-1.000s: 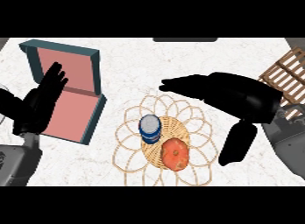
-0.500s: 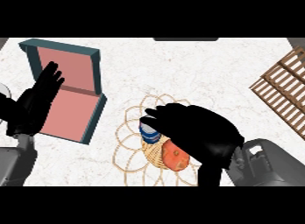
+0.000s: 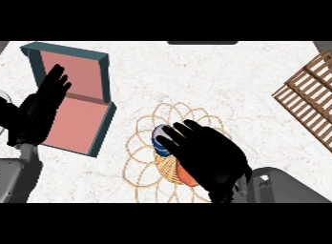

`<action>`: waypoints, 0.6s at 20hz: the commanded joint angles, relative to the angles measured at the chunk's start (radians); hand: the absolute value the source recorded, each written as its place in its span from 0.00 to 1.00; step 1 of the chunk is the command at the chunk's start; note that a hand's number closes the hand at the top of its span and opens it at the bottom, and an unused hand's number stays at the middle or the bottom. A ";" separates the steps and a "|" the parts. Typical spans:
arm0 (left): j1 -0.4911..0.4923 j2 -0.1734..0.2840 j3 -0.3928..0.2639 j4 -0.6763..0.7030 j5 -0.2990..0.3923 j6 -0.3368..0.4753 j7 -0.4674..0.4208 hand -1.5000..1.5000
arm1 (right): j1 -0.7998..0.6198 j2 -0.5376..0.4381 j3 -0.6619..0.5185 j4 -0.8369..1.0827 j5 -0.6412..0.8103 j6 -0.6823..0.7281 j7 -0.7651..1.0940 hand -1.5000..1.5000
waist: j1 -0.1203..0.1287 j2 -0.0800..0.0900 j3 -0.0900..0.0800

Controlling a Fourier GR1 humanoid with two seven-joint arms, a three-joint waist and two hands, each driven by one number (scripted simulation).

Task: Pick the squash from the placemat and place it in the tiered shelf

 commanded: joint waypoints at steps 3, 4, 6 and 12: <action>-0.006 -0.068 -0.018 0.029 -0.048 0.005 -0.025 0.50 | 0.092 0.033 0.029 -0.017 0.124 0.037 -0.021 0.00 | -0.004 0.001 0.000; 0.006 -0.045 0.009 -0.017 -0.043 0.001 0.003 0.50 | 0.067 0.067 0.005 -0.019 0.124 0.083 0.012 0.00 | -0.001 0.000 0.000; -0.012 -0.047 0.024 -0.009 -0.044 -0.011 0.017 0.50 | 0.074 0.064 -0.020 0.061 0.165 0.062 -0.088 0.00 | 0.001 0.001 0.000; -0.004 -0.039 0.065 -0.003 -0.054 -0.054 0.001 0.50 | 0.172 0.064 -0.003 0.076 0.287 -0.004 -0.188 0.00 | -0.001 0.001 0.000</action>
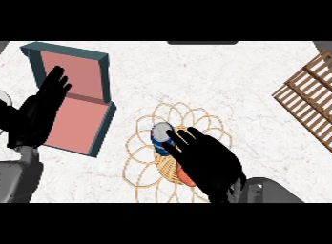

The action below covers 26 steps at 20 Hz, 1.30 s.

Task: Pick the squash from the placemat and place it in the tiered shelf

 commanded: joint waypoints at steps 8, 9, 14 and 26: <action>0.037 -0.052 0.004 -0.059 -0.047 -0.013 0.025 0.50 | 0.083 0.065 -0.013 0.132 0.185 -0.069 -0.140 0.00 | 0.003 0.001 0.000; -0.012 -0.027 0.065 0.039 -0.013 -0.061 -0.025 0.50 | 0.063 0.111 -0.020 0.106 0.180 -0.017 -0.116 0.00 | 0.000 0.001 0.000; -0.125 -0.056 0.042 0.058 -0.068 0.009 0.065 0.50 | 0.127 0.057 -0.026 0.126 0.218 -0.059 -0.203 0.00 | -0.006 0.001 0.000; 0.039 -0.069 0.044 -0.037 -0.064 -0.054 0.003 0.50 | 0.123 0.169 0.021 0.370 0.340 -0.183 -0.304 1.00 | 0.010 0.000 0.000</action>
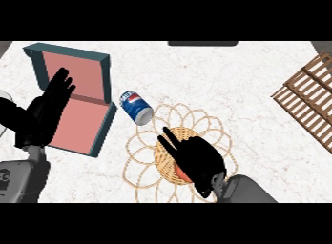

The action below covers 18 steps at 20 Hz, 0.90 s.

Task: Pick the squash from the placemat and place it in the tiered shelf

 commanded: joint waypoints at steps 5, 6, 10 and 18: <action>-0.035 0.012 0.032 -0.017 -0.002 -0.009 0.045 0.50 | -0.020 -0.013 0.008 0.110 0.100 -0.115 -0.190 1.00 | -0.001 0.014 0.001; -0.047 -0.006 0.027 0.041 -0.002 -0.021 0.010 0.50 | 0.056 -0.017 0.046 0.047 0.124 -0.128 -0.160 1.00 | -0.005 0.014 0.000; 0.018 0.013 0.032 -0.067 -0.001 -0.030 0.057 0.50 | 0.007 0.084 -0.016 0.065 0.118 -0.146 -0.158 1.00 | 0.000 0.013 0.001; 0.043 0.028 0.083 -0.048 0.018 -0.015 0.029 0.50 | 0.670 -0.179 0.131 -0.503 0.163 -0.309 0.034 1.00 | -0.065 -0.006 0.000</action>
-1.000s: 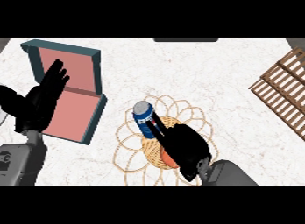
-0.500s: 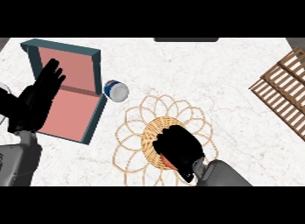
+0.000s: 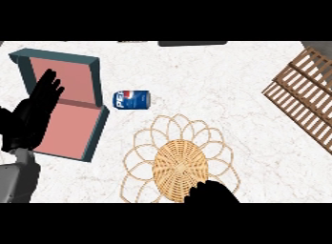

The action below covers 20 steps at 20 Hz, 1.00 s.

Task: Pick the squash from the placemat and place it in the tiered shelf

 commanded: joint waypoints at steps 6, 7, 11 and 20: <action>0.028 -0.006 0.004 -0.026 0.004 0.003 0.002 0.50 | 0.403 -0.044 0.075 -0.568 -0.088 -0.185 0.074 1.00 | -0.006 0.002 0.001; 0.055 -0.008 -0.004 -0.025 0.002 -0.009 -0.009 0.50 | 0.425 -0.069 0.071 -0.643 -0.079 -0.204 0.072 1.00 | -0.009 -0.001 0.001; 0.036 -0.005 -0.012 -0.049 0.003 -0.009 0.019 0.50 | 0.453 -0.057 0.032 -0.798 -0.087 -0.237 0.099 1.00 | 0.001 0.002 0.001; 0.022 -0.033 -0.039 -0.066 -0.029 0.026 0.024 0.50 | 0.426 -0.034 -0.101 -0.889 -0.071 -0.249 0.163 1.00 | 0.014 0.010 -0.001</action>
